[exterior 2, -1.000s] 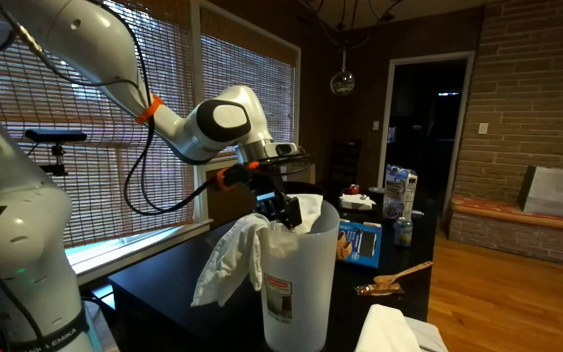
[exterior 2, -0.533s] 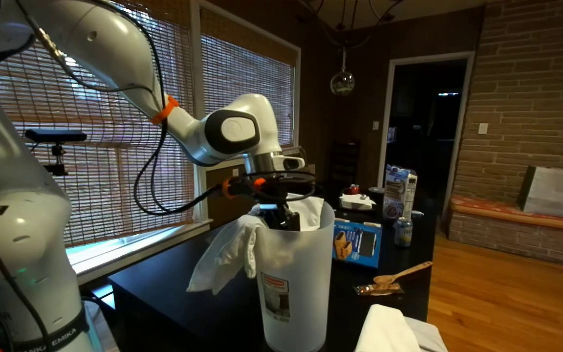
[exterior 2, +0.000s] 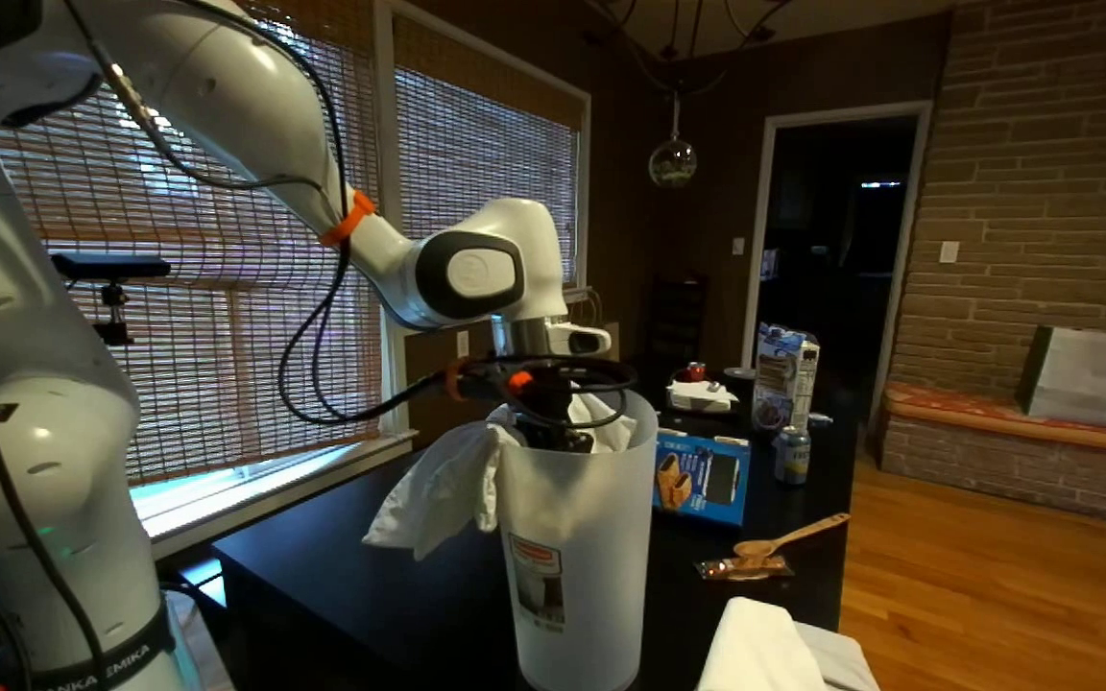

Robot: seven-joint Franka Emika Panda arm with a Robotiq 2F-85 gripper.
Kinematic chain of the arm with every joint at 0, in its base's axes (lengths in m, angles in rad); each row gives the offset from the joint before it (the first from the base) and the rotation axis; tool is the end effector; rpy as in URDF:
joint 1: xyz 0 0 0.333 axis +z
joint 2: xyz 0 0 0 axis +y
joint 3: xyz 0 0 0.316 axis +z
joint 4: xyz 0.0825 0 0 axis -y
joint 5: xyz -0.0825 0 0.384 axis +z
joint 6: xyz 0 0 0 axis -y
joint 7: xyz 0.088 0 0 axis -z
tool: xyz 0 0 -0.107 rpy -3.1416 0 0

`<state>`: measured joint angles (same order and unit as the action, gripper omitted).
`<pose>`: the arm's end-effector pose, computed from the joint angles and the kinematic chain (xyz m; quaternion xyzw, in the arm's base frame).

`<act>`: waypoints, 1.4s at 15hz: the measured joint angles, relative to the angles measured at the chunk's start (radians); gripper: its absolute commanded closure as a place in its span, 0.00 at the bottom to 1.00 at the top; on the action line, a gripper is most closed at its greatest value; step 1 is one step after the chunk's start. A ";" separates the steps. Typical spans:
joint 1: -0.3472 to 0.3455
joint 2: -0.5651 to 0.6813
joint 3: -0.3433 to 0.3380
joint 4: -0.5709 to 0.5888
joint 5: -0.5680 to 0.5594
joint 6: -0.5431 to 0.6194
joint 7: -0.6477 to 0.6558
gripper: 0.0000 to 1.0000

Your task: Put the pillow case into the jar

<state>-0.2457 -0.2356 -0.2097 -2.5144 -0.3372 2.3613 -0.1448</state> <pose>0.4017 -0.2007 0.3712 0.9936 -0.0377 0.0103 0.1063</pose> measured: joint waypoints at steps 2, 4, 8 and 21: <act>0.001 0.004 0.000 0.001 0.002 0.000 -0.004 0.24; 0.003 0.002 0.001 0.006 0.002 0.001 -0.004 0.10; 0.011 -0.029 0.006 0.013 0.002 0.002 -0.004 0.00; 0.017 -0.174 0.023 0.038 0.012 -0.022 0.012 0.00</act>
<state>-0.2285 -0.4100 -0.1870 -2.4767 -0.3250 2.3398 -0.1324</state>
